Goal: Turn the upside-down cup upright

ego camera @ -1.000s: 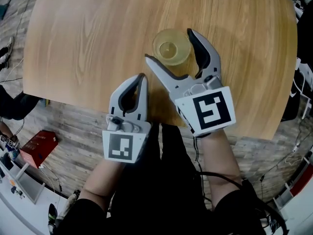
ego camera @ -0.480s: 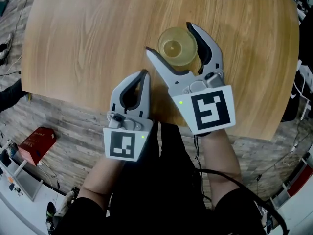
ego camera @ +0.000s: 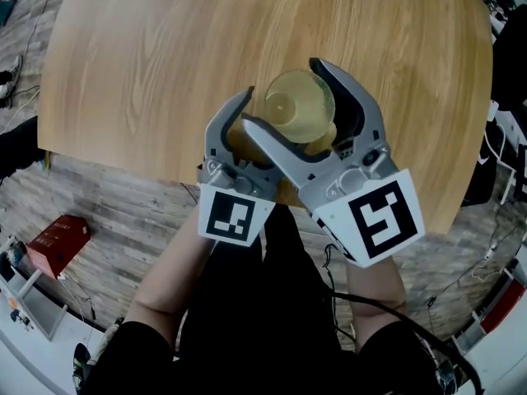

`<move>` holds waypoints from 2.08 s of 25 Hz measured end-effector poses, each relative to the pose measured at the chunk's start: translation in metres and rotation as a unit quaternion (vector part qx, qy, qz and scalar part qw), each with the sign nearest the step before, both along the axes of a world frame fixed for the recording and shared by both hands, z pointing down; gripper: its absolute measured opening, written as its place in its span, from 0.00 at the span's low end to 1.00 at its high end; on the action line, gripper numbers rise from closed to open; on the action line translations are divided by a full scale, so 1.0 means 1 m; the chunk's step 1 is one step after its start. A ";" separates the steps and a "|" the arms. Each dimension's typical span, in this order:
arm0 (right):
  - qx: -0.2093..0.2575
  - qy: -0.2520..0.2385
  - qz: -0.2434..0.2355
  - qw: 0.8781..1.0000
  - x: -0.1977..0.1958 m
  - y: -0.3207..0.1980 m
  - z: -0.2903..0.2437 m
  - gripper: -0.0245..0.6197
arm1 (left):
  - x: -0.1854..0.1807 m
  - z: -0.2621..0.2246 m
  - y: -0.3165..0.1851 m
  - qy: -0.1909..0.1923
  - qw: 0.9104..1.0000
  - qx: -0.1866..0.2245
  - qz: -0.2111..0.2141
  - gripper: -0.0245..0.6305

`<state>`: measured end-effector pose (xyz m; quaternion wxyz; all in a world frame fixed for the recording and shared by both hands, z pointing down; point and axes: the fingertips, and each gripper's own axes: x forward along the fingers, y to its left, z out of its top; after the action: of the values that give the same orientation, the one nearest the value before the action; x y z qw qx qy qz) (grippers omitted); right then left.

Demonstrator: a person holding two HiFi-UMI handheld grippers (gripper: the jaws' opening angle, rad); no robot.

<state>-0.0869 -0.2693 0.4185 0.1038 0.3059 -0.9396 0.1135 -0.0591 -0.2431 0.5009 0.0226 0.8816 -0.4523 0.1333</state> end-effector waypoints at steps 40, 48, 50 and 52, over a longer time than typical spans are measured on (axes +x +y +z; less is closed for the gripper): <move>-0.035 0.024 0.158 0.987 0.092 -0.040 0.059 0.60 | 0.016 -0.008 0.018 -0.017 1.000 0.023 0.008 0.50; -0.080 0.065 0.174 0.979 0.104 -0.038 0.099 0.60 | 0.013 0.003 0.013 -0.022 0.999 -0.009 0.023 0.50; -0.084 0.071 0.176 0.978 0.106 -0.039 0.104 0.60 | 0.015 0.007 0.012 -0.012 0.999 -0.028 0.026 0.50; -0.088 0.076 0.178 0.977 0.109 -0.040 0.108 0.60 | 0.018 0.009 0.011 -0.009 0.999 -0.041 0.029 0.50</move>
<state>0.0220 -0.3097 0.5260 0.1798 0.4660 -0.8456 0.1883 -0.0408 -0.2324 0.5101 0.0509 0.8915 -0.4207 0.1600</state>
